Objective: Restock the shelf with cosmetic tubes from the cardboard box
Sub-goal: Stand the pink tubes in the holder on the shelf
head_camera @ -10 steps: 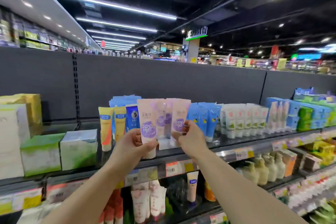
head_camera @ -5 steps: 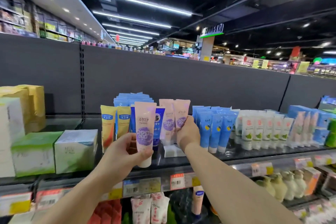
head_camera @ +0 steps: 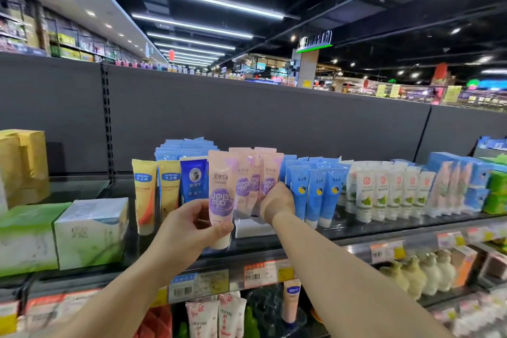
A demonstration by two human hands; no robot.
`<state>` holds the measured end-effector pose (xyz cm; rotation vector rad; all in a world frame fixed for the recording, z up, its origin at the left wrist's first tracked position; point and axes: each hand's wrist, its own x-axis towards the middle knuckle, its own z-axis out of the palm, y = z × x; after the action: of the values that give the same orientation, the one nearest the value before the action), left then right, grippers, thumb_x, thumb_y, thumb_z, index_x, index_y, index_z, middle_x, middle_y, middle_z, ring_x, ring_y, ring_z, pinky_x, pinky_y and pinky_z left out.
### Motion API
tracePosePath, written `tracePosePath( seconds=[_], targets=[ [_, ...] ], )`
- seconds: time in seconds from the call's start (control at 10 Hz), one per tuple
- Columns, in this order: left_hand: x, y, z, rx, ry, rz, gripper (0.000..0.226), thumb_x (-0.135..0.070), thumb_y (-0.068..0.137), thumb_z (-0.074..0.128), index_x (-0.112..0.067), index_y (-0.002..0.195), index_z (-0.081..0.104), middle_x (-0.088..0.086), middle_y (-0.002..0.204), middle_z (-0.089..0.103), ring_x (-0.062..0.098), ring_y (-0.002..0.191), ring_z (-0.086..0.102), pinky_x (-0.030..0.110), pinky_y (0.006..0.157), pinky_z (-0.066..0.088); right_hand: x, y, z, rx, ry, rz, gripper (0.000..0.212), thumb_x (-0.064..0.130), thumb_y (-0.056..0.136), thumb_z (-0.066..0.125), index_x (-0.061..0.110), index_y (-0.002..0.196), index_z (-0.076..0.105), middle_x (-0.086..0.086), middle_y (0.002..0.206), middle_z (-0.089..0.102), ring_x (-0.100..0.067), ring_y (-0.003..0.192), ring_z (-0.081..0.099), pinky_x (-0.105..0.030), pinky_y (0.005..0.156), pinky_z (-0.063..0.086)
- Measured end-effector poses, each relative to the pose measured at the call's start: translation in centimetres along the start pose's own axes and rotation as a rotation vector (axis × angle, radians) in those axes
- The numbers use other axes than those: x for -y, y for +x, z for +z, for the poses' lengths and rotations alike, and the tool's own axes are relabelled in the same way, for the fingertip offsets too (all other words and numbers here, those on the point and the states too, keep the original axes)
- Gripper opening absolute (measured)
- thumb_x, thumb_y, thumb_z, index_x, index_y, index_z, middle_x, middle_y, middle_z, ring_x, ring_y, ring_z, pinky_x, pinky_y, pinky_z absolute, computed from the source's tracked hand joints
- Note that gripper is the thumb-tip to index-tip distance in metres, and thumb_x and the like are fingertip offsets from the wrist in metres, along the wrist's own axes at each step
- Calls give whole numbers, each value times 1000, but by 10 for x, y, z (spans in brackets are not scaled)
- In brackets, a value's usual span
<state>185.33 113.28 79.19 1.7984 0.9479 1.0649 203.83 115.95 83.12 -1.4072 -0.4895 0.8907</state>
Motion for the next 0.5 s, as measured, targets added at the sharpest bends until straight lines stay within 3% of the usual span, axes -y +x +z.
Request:
tracePosePath(
  seconds=[0.1,0.2,0.3,0.4,0.5],
  targets=[
    [2,5,8,-25,32,4,35,-33,75,78,-34,106,62,-14,92,73,-2,83,67,18,67,53,-12,7,-6,-11,-855,-304,36,18,101,36,5,134,42,-15,133,50,-12,108,58,-23,90,45],
    [2,11,17,-70,37,8,35,-33,74,80,-32,105,63,-11,89,73,-1,81,67,19,67,53,-26,11,-19,4,-627,-344,27,14,97,48,11,123,54,-6,118,60,-22,109,57,-31,95,48],
    [0,15,28,-79,25,30,30,-34,75,79,-29,101,64,-9,87,73,3,80,68,18,65,54,-34,-3,-29,254,-475,-347,21,26,94,59,16,113,62,0,106,65,-18,102,62,-37,91,55],
    [-3,19,40,-106,8,34,25,-29,78,77,-28,98,64,-8,85,71,6,78,67,11,57,51,-35,-16,-34,472,-390,-320,32,47,90,59,21,109,62,-1,106,66,-17,100,64,-33,86,56],
    [-2,24,47,-123,12,41,19,-25,82,75,-26,99,66,-11,85,70,-2,76,66,7,54,48,-33,-22,-38,506,-465,-366,39,51,82,67,25,110,58,5,103,68,-11,96,66,-30,82,56]
  ],
)
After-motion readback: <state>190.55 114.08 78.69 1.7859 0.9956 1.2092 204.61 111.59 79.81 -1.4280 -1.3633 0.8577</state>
